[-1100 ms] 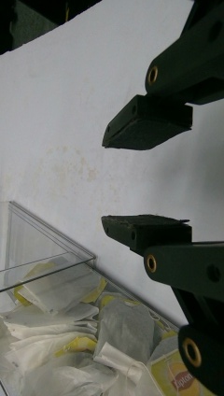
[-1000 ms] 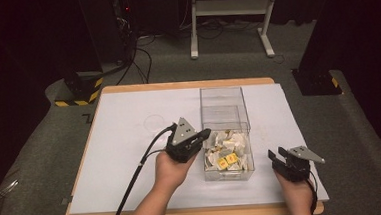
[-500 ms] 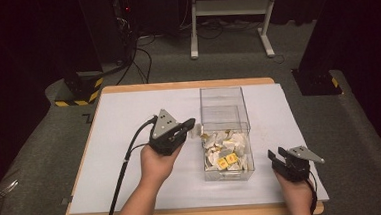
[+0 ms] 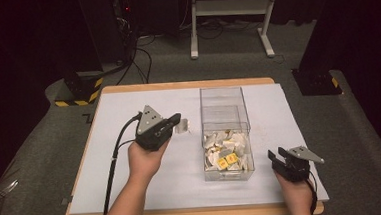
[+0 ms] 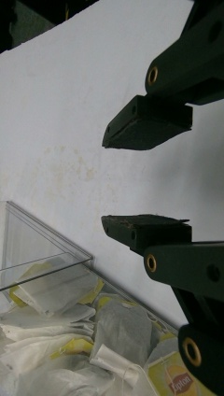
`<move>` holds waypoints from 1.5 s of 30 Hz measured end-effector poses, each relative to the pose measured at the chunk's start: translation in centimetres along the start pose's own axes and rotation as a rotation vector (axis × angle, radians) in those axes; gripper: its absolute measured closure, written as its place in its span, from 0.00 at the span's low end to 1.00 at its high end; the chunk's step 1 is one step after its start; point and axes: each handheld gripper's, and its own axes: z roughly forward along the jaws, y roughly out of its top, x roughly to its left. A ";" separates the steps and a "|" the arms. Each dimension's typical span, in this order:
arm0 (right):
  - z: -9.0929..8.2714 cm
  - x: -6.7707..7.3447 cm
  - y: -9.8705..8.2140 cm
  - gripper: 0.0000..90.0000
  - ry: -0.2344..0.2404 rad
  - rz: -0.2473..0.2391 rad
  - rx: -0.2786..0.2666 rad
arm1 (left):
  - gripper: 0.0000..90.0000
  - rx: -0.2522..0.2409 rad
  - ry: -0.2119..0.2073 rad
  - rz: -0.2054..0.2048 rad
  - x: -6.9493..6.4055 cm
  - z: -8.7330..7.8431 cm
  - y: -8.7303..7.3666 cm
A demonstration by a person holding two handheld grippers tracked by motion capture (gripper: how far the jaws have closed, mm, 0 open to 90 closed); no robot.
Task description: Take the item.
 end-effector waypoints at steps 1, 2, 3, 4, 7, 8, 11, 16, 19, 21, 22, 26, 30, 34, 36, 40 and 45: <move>0.0 0.0 0.0 0.62 0.000 0.000 -0.001 | 1.00 -0.002 0.005 -0.002 0.2 -0.1 0.0; 0.0 0.0 0.0 0.62 -0.001 0.000 0.000 | 1.00 -0.003 0.009 -0.005 0.4 -0.1 -0.1; 0.0 0.0 0.0 0.62 0.000 -0.002 0.002 | 1.00 -0.003 0.013 -0.005 0.5 -0.2 -0.1; 0.0 0.0 0.0 0.62 0.000 0.000 0.003 | 1.00 -0.004 0.018 -0.003 0.8 -0.2 -0.1; 0.0 0.1 0.0 0.62 -0.002 -0.003 0.002 | 1.00 -0.007 0.028 -0.008 1.3 -0.4 -0.2; 0.1 0.2 0.0 0.62 -0.001 -0.005 0.005 | 1.00 -0.010 0.032 -0.010 1.5 -0.4 -0.3; 0.1 0.3 -0.1 0.62 0.002 -0.012 0.005 | 1.00 -0.015 0.042 -0.015 2.0 -0.6 -0.3; 0.1 0.4 -0.1 0.62 0.001 -0.008 0.011 | 1.00 -0.019 0.058 -0.019 2.8 -0.9 -0.4; 0.0 0.3 -0.1 0.62 -0.001 -0.011 0.007 | 1.00 -0.021 0.069 -0.019 3.2 -1.0 -0.4; -0.1 0.4 -0.1 0.62 -0.004 -0.009 0.003 | 1.00 -0.027 0.076 -0.026 3.6 -1.2 -0.4; -0.1 0.4 -0.1 0.62 -0.003 -0.008 0.006 | 1.00 -0.029 0.079 -0.027 3.7 -1.3 -0.4; 0.0 0.4 -0.2 0.62 -0.002 -0.011 0.011 | 1.00 -0.033 0.096 -0.021 4.3 -1.5 -0.3; -0.1 0.5 -0.2 0.62 -0.003 -0.007 0.012 | 1.00 -0.033 0.114 -0.026 5.0 -1.6 -0.3; -0.1 0.5 -0.2 0.62 -0.006 -0.009 0.012 | 1.00 -0.036 0.132 -0.030 5.7 -1.8 -0.4; 0.0 0.5 -0.2 0.62 -0.005 -0.010 0.013 | 1.00 -0.038 0.141 -0.030 6.1 -1.9 -0.4; -0.1 0.5 -0.3 0.62 -0.007 -0.014 0.010 | 1.00 -0.029 0.154 -0.035 6.8 -2.1 -0.6; 0.0 0.6 -0.3 0.62 -0.008 -0.013 0.014 | 1.00 -0.024 0.168 -0.042 7.4 -2.1 -1.2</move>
